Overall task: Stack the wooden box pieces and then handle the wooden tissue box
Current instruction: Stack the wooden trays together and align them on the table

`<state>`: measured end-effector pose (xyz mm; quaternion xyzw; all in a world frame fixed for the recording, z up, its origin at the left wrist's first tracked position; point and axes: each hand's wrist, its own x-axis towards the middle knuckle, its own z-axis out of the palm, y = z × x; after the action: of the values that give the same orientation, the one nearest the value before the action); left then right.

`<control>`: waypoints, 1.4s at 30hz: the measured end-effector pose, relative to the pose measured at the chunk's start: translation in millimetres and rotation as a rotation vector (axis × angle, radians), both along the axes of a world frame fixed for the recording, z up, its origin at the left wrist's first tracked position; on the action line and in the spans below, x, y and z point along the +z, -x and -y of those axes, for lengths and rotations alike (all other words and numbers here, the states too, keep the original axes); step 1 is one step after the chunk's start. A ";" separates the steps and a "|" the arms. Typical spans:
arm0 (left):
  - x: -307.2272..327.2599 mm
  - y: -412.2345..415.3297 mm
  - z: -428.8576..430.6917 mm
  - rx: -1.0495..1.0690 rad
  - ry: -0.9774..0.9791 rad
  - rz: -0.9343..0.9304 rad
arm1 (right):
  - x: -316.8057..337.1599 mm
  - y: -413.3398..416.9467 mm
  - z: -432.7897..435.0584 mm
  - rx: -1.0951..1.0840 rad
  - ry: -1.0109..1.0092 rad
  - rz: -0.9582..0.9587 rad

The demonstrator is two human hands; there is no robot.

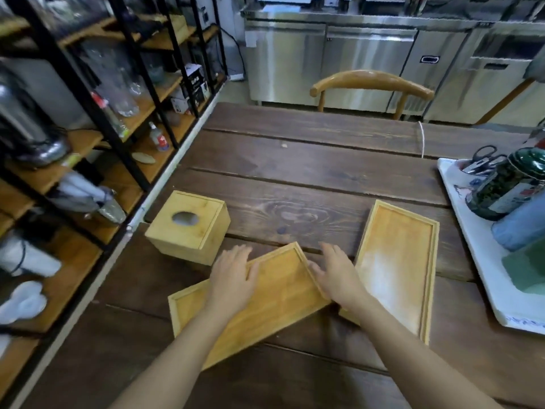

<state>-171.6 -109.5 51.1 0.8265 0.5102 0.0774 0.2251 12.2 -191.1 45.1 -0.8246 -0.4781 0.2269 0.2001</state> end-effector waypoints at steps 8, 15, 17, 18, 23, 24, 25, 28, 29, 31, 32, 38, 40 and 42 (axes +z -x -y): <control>-25.8 87.2 29.7 0.419 0.212 -0.179 | -25.0 35.2 -12.8 -0.050 0.153 -0.210; -24.7 89.6 25.8 0.686 0.603 0.286 | -21.1 36.3 -19.3 -0.321 0.010 -0.585; -19.0 92.8 21.6 0.786 0.617 0.468 | -19.8 36.5 -19.9 -0.401 -0.041 -0.704; -15.8 95.2 20.0 0.821 0.622 0.535 | -19.2 37.2 -19.5 -0.430 -0.056 -0.738; -1.7 104.0 21.0 0.866 0.617 0.671 | -22.2 32.1 -10.2 -0.563 -0.111 -0.759; 2.7 103.0 23.9 0.843 0.616 0.685 | -21.0 29.6 -7.5 -0.585 -0.124 -0.762; 6.8 101.9 26.3 0.817 0.615 0.695 | -19.9 26.2 -5.3 -0.601 -0.141 -0.774; 30.8 96.2 30.2 0.681 0.491 0.702 | -10.8 19.8 1.5 -0.610 -0.189 -0.804; 41.5 94.3 28.2 0.609 0.411 0.686 | -7.0 17.5 3.5 -0.607 -0.214 -0.811; 65.8 89.5 21.3 0.470 0.281 0.680 | 4.4 13.3 7.2 -0.551 -0.262 -0.781; 76.5 86.9 17.0 0.413 0.240 0.697 | 12.5 10.9 9.1 -0.492 -0.287 -0.738; 126.7 65.2 -14.9 0.195 0.104 0.766 | 68.3 -21.5 27.9 -0.097 -0.441 0.009; 143.4 53.4 -17.0 0.074 0.079 0.772 | 84.5 -31.7 37.5 0.023 -0.382 0.106; 159.9 35.3 -13.5 -0.055 0.057 0.784 | 98.1 -37.7 48.6 0.085 -0.358 0.064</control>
<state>-206.9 -96.0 211.0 0.7408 0.3652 0.3670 0.4279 49.9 -239.7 143.2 -0.7615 -0.5515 0.1199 0.3186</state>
